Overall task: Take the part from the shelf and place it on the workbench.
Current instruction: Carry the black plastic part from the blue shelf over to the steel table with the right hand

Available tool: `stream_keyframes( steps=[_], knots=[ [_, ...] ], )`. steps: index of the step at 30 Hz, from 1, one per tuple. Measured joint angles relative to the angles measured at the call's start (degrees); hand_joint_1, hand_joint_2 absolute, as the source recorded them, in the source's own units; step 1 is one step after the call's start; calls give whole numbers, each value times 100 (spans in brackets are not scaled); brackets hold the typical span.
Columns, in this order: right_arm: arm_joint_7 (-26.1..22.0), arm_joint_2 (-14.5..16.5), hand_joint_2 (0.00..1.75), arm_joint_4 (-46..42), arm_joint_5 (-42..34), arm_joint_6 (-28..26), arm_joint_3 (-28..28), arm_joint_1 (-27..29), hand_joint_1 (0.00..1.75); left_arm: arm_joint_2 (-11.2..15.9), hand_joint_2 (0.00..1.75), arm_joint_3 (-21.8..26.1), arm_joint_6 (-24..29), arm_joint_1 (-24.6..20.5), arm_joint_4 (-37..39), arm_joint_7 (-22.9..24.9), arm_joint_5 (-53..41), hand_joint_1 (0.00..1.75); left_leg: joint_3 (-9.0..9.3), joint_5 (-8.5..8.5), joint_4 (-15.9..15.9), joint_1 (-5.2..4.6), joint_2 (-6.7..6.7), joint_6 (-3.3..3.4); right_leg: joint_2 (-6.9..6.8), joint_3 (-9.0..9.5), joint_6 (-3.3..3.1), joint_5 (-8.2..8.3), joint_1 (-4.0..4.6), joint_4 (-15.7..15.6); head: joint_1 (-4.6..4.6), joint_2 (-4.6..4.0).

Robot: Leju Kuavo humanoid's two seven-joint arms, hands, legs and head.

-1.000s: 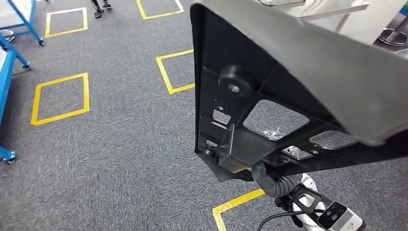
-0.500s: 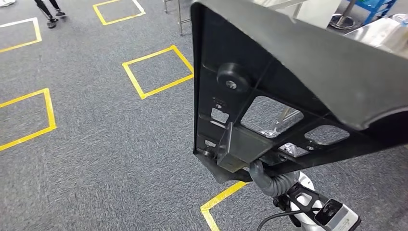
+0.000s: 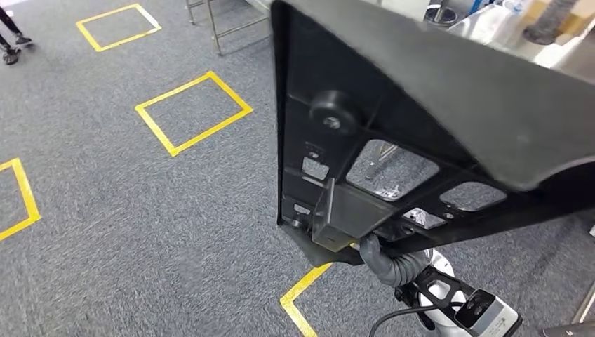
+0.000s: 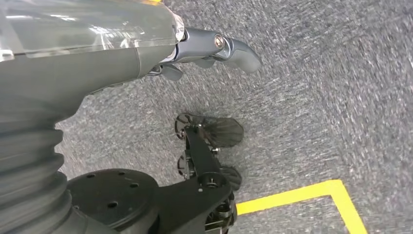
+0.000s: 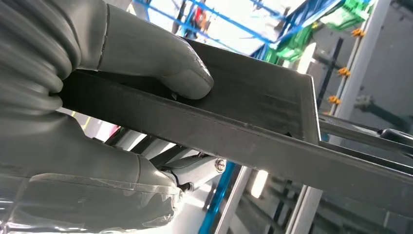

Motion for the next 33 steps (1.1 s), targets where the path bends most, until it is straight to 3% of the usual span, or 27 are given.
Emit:
stream_keyframes(
  steps=[2,4,6,8,9,10,12,13,15,17,19,21,23,24,25,26,28,30,32,33],
  knots=[
    [0,-7,175,20,20,-25,2,-16,175,2,175,1,-15,-13,0,19,7,0,15,-43,15,11,38,-63,130,-11,-60,30,-13,-32,0,0],
    [0,-24,175,39,26,-44,10,-55,175,3,175,1,-27,-20,0,32,9,0,-89,-272,313,37,-195,-130,249,-10,-121,71,-45,-73,0,0],
    [0,-38,175,68,19,-63,34,-95,175,2,175,1,-30,-5,0,52,3,0,-407,-646,1040,60,-464,-173,383,-23,-154,94,-54,-79,-1,0],
    [1,-43,175,106,10,-83,63,-103,175,2,175,2,-28,17,0,69,-3,0,-678,-792,1598,69,-529,-189,536,-32,-163,101,-47,-69,0,0],
    [0,-44,175,121,5,-95,73,-106,175,3,175,2,-27,21,0,72,-3,0,-689,-697,1582,69,-540,-185,614,-32,-161,103,-45,-60,0,0],
    [0,-44,175,130,0,-104,81,-114,175,5,175,3,-26,18,0,71,-4,0,-592,-499,1331,69,-571,-170,692,-30,-158,104,-44,-51,0,0],
    [0,-44,175,132,-7,-119,89,-139,175,16,175,3,-25,10,-1,63,-4,0,-281,-91,569,76,-795,-111,836,-32,-133,109,-40,-31,0,0],
    [0,-44,175,132,-9,-123,92,-152,175,24,175,2,-25,10,-1,58,-5,0,-162,16,270,79,-923,-78,906,-48,-107,116,-45,-22,-1,0],
    [0,-44,175,131,-9,-128,95,-162,175,37,175,2,-25,6,-1,50,-5,0,-83,33,53,71,-1043,-17,1033,-98,-27,147,-70,-21,-1,0],
    [1,-44,175,129,-9,-128,96,-159,175,36,175,3,-25,-13,-1,42,-4,0,-63,71,-7,73,-920,46,1099,-134,47,175,-89,-31,0,0],
    [1,-44,175,123,-7,-130,97,-167,175,32,175,3,-25,-30,0,33,0,0,-39,126,-82,96,-774,122,859,-251,96,19,-71,194,1,0],
    [0,-28,175,120,-1,-136,98,-163,175,32,175,4,-26,-19,-1,27,8,0,-33,142,-108,89,-620,163,546,-559,134,-347,-79,857,1,0],
    [0,-12,175,123,6,-144,98,-141,175,34,175,7,-20,-3,-1,39,11,0,-43,136,-99,75,-468,166,455,-850,166,-589,-112,1495,0,0],
    [1,-11,175,124,10,-149,98,-135,175,34,175,8,-10,-4,-1,52,10,0,-48,129,-92,73,-396,162,433,-872,175,-571,-124,1567,0,0],
    [1,-11,175,125,14,-151,98,-133,175,32,175,9,4,-8,-1,70,10,0,-49,118,-82,71,-325,153,403,-773,177,-455,-131,1409,0,0],
    [1,-11,175,125,20,-152,98,-133,175,28,175,9,22,-12,0,92,9,0,-43,104,-73,71,-257,140,341,-564,171,-274,-133,1049,0,0],
    [0,-11,175,123,44,-153,98,-135,175,19,175,9,49,-20,0,127,10,0,-19,68,-51,50,-141,93,67,-116,126,-14,-105,237,0,0],
    [0,-11,175,123,73,-157,98,-144,175,15,175,10,64,-26,0,152,11,0,0,44,-41,34,-46,28,-78,44,76,33,-56,-75,0,0],
    [0,-15,175,123,93,-160,96,-148,175,15,175,11,70,-28,0,168,11,0,17,26,-45,39,61,-40,48,29,30,61,-40,-78,0,0],
    [0,-17,175,121,99,-161,95,-146,175,16,175,11,73,-33,-1,173,11,0,18,-14,-17,50,45,-75,112,25,1,78,-51,-94,0,0]
  ],
)
